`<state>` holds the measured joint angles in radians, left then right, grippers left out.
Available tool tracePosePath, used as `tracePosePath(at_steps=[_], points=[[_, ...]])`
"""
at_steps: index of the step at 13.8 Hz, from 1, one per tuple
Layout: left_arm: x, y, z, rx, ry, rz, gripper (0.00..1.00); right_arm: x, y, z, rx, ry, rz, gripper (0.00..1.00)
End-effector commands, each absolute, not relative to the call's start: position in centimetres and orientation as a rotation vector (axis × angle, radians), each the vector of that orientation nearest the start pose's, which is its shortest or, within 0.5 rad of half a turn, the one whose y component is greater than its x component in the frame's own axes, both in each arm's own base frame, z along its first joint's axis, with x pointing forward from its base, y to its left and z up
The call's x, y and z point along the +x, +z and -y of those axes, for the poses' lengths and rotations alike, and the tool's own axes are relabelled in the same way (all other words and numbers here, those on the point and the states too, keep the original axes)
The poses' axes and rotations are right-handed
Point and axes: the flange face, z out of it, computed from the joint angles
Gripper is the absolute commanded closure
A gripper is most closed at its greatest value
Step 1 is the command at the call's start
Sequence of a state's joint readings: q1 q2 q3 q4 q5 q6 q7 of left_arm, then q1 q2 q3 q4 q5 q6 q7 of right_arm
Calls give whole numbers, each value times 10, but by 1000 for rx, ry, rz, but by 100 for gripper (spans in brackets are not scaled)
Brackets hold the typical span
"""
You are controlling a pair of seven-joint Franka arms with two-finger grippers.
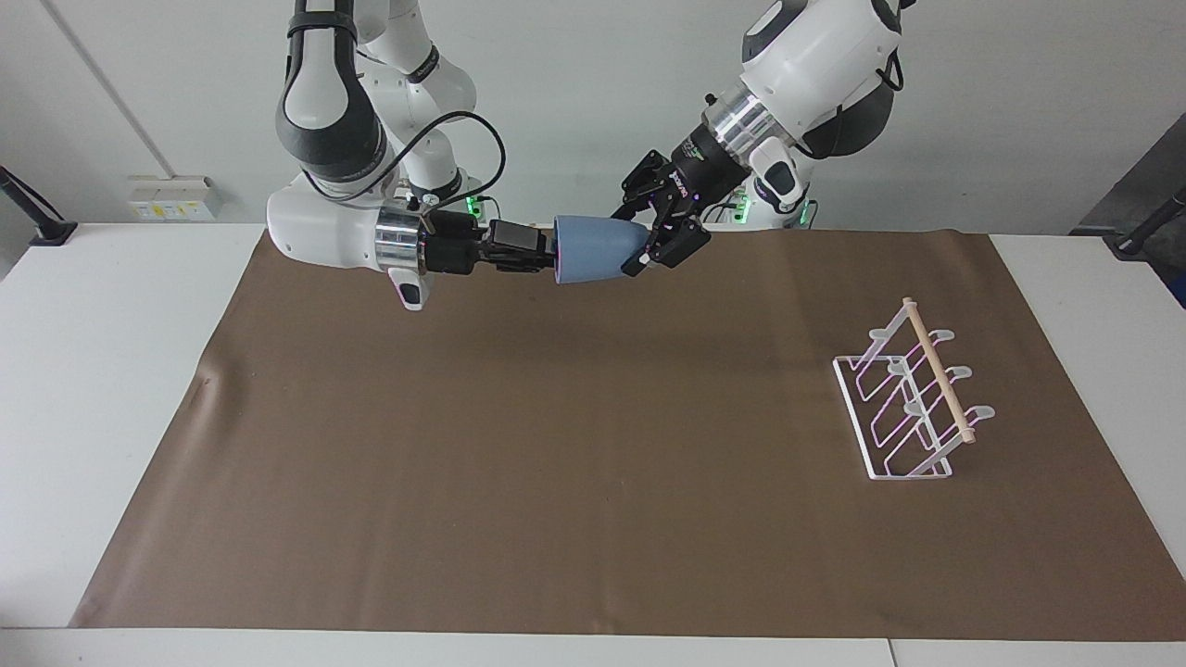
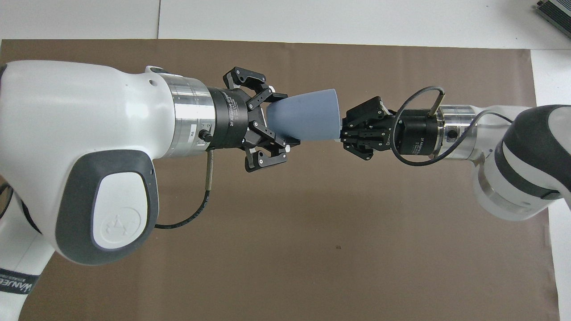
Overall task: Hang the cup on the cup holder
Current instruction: 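Close the left gripper on the blue cup's base, then open the right gripper and pull it back from the cup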
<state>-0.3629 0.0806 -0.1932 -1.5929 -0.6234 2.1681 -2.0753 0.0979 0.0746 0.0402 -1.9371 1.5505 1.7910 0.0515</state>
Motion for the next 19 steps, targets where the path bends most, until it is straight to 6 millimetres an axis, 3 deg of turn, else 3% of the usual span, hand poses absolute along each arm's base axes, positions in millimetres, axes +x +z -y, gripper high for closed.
tracePosePath(at_steps=[1, 6, 8, 13, 19], points=[[521, 639, 344, 1575, -580, -1895, 100, 564, 508, -159, -1629, 316, -464, 0], [522, 635, 337, 1644, -490, -1907, 100, 565, 516, -149, -1819, 276, -402, 0], [521, 621, 332, 1729, -394, -1920, 100, 567, 524, -134, -1934, 232, -371, 0], [515, 607, 313, 2007, -125, -1903, 100, 569, 545, -119, -2270, 119, -230, 0], [524, 576, 252, 2244, 94, -1791, 100, 578, 550, -96, -2632, -72, -141, 0]])
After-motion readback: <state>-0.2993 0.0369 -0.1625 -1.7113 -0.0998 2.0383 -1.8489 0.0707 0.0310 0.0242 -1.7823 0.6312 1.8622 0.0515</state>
